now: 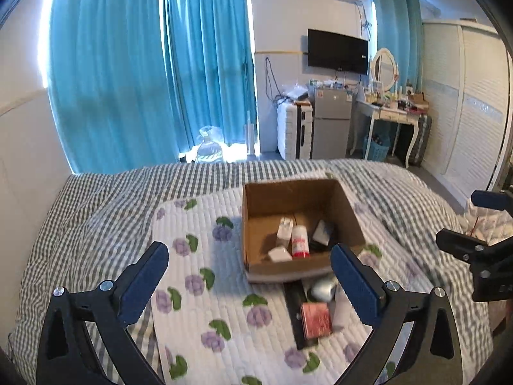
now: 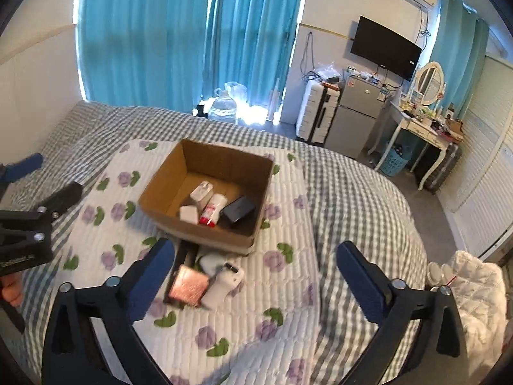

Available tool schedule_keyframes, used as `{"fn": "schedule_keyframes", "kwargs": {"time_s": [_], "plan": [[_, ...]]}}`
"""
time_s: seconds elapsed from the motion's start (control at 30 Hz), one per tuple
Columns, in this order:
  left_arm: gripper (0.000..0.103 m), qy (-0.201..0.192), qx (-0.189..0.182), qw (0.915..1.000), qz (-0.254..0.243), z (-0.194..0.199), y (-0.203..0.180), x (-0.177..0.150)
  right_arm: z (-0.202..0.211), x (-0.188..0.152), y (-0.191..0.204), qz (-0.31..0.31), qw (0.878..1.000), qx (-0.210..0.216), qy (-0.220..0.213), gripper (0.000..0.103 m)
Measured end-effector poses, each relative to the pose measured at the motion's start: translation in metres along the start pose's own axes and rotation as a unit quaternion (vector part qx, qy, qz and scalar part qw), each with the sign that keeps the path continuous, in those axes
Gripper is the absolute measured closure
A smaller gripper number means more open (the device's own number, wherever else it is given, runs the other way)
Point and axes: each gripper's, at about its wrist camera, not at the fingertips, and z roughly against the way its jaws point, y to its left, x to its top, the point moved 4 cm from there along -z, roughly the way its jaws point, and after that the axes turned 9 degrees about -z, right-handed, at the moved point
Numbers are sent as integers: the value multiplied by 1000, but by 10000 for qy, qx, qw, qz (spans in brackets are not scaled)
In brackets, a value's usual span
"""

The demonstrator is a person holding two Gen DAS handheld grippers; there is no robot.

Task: Organize rigid objects
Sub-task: 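Lower both held items into the box and open both tools, then grasp the pink card case with the left tool while the right tool grasps the white dryer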

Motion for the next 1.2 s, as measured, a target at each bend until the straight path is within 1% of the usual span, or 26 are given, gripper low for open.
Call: {"fn": "schedule_keyframes", "kwargs": {"time_s": [0.13, 0.23, 0.33, 0.4, 0.53, 0.63, 0.67, 0.7, 0.73, 0.77, 0.8, 0.87, 0.9, 1.0, 1.03, 1.07, 1.1, 1.13, 1.2], "plan": [[0, 89, -45, 9999, 115, -8, -8, -33, -11, -31, 2, -36, 9999, 77, 53, 0], [0, 205, -34, 9992, 341, -25, -10, -59, -34, -53, 2, -172, 9996, 141, 144, 0], [0, 302, 12, 9976, 620, -50, -9, -81, -71, -75, 2, -374, 9986, 191, 321, 0], [0, 401, 108, 9967, 701, -70, -11, -88, -94, -83, 4, -390, 9982, 146, 420, 0], [0, 469, 425, 9963, 576, -109, -17, -91, -149, -91, 8, -435, 9973, -44, 585, 0], [0, 546, 344, 9963, 576, -133, -24, -99, -197, -100, 12, -234, 9959, -331, 811, 2], [0, 602, 313, 9961, 561, -140, -26, -105, -207, -105, 12, -212, 9951, -390, 888, 9], [0, 646, 280, 9961, 539, -145, -28, -111, -216, -110, 10, -237, 9942, -367, 981, 14], [0, 732, 250, 9957, 513, -151, -30, -120, -225, -116, 9, -312, 9929, -261, 1117, 21], [0, 811, 232, 9951, 509, -156, -30, -126, -234, -122, 9, -367, 9911, -159, 1269, 24], [0, 904, 191, 9943, 525, -161, -30, -131, -240, -126, 9, -394, 9899, -81, 1360, 24], [0, 989, 120, 9933, 579, -164, -31, -136, -247, -130, 11, -432, 9887, 50, 1435, 30], [0, 1003, 115, 9932, 575, -164, -31, -137, -251, -130, 14, -391, 9881, 107, 1487, 30], [0, 1094, 334, 9927, 392, -166, -34, -141, -262, -133, 16, -227, 9878, 114, 1538, 32], [0, 1111, 345, 9925, 365, -166, -35, -143, -263, -134, 14, -247, 9880, 162, 1515, 37], [0, 1138, 317, 9924, 357, -166, -37, -145, -261, -134, 12, -291, 9879, 241, 1507, 45], [0, 1171, 273, 9921, 353, -167, -39, -147, -260, -134, 11, -306, 9879, 271, 1494, 48], [0, 1198, 237, 9920, 332, -168, -39, -148, -254, -132, 9, -291, 9893, 256, 1409, 55], [0, 1236, 176, 9919, 228, -167, -46, -148, -244, -131, 5, -250, 9905, 292, 1319, 56]]}}
